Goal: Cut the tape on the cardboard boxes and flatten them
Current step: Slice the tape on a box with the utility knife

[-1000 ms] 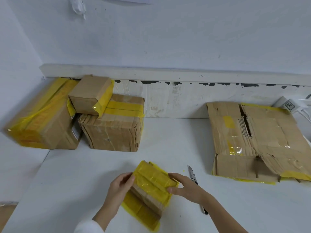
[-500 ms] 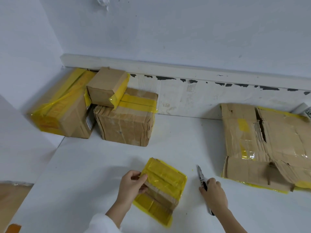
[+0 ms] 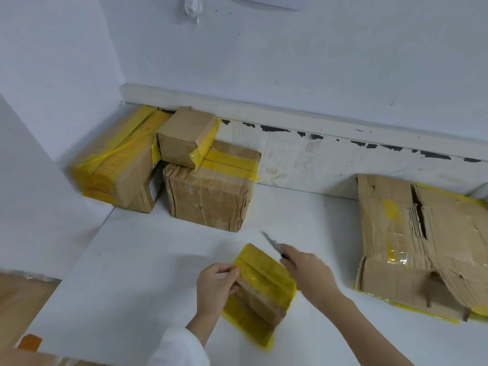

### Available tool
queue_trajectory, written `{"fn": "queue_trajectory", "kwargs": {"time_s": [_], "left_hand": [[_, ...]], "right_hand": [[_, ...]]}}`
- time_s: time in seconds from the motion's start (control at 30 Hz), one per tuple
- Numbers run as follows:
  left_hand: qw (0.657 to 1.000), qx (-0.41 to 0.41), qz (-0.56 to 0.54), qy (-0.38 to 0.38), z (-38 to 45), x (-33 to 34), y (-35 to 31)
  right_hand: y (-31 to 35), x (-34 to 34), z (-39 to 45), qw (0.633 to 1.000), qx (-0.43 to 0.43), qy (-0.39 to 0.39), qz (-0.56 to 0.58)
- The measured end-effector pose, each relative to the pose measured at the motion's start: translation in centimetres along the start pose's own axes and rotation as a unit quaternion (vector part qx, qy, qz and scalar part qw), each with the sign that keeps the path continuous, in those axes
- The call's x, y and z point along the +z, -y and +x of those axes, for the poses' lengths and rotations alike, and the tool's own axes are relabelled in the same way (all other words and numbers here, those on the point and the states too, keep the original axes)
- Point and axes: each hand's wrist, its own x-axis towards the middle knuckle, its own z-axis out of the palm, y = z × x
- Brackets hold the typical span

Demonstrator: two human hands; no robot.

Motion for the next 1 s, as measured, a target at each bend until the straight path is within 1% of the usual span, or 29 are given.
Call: {"fn": "queue_trajectory", "kwargs": {"time_s": [0.03, 0.07, 0.13, 0.37, 0.6, 0.77, 0.83, 0.93, 1.0], "left_hand": [[1.000, -0.001, 0.002, -0.001, 0.0, 0.1, 0.0], [1.000, -0.003, 0.005, -0.001, 0.0, 0.3, 0.0], [1.000, -0.009, 0.012, 0.000, 0.2, 0.4, 0.0], [0.999, -0.022, 0.016, 0.016, 0.5, 0.1, -0.2], [0.999, -0.033, 0.021, 0.025, 0.5, 0.1, -0.6], [0.998, -0.044, 0.033, 0.027, 0.5, 0.2, -0.8], [0.998, -0.052, 0.036, 0.029, 0.6, 0.2, -0.9], [0.997, -0.063, 0.033, 0.025, 0.6, 0.2, -1.0], [0.997, -0.066, 0.038, 0.022, 0.7, 0.3, -1.0]], "right_hand": [[1.2, 0.0, 0.1, 0.995, -0.029, 0.022, -0.088], [2.2, 0.3, 0.0, 0.986, -0.059, 0.036, -0.149], [3.1, 0.9, -0.2, 0.973, -0.099, 0.047, -0.202], [2.8, 1.8, -0.1, 0.965, -0.108, 0.065, -0.229], [3.6, 0.6, 0.0, 0.943, -0.132, 0.080, -0.295], [4.5, -0.4, -0.5, 0.940, -0.129, 0.091, -0.303], [4.6, -0.5, -1.1, 0.939, -0.123, 0.104, -0.304], [3.7, -0.5, -1.9, 0.936, -0.104, 0.149, -0.302], [2.8, -1.0, -2.5, 0.934, -0.093, 0.159, -0.306]]}}
